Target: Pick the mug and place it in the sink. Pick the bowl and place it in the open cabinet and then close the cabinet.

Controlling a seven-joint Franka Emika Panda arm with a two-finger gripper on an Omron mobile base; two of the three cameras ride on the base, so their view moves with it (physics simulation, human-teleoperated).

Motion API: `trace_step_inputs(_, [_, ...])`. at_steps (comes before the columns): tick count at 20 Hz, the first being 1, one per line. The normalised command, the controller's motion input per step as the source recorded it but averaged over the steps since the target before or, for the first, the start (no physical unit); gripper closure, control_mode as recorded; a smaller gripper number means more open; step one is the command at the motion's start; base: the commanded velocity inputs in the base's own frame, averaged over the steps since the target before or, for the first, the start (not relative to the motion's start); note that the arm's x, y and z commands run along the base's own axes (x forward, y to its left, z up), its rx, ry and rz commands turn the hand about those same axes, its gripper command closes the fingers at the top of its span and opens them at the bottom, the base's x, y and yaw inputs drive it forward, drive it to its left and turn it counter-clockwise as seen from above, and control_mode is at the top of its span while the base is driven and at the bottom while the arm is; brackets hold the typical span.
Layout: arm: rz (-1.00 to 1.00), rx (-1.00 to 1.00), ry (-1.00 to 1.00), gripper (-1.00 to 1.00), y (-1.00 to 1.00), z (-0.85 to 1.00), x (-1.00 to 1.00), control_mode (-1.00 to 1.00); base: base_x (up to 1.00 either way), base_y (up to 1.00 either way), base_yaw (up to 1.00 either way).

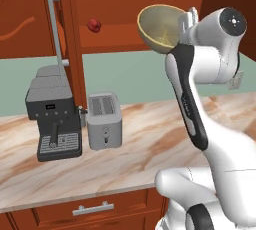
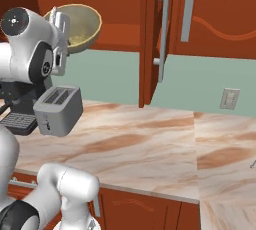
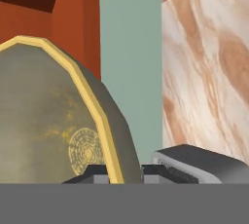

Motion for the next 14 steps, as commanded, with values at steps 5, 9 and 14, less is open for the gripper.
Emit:
trace_step_inputs(5, [0.00, 0.01, 0.01, 1.00, 0.00, 0.17, 0.75, -1.00, 0.00, 0.00, 0.00])
trace_step_inputs(9, [0.00, 0.00, 0.04, 1.00, 0.00, 0.14, 0.67, -1.00, 0.00, 0.00, 0.00])
trace_step_inputs(14, [0.00, 0.02, 0.12, 1.00, 0.00, 0.00, 0.75, -1.00, 0.00, 0.00, 0.00])
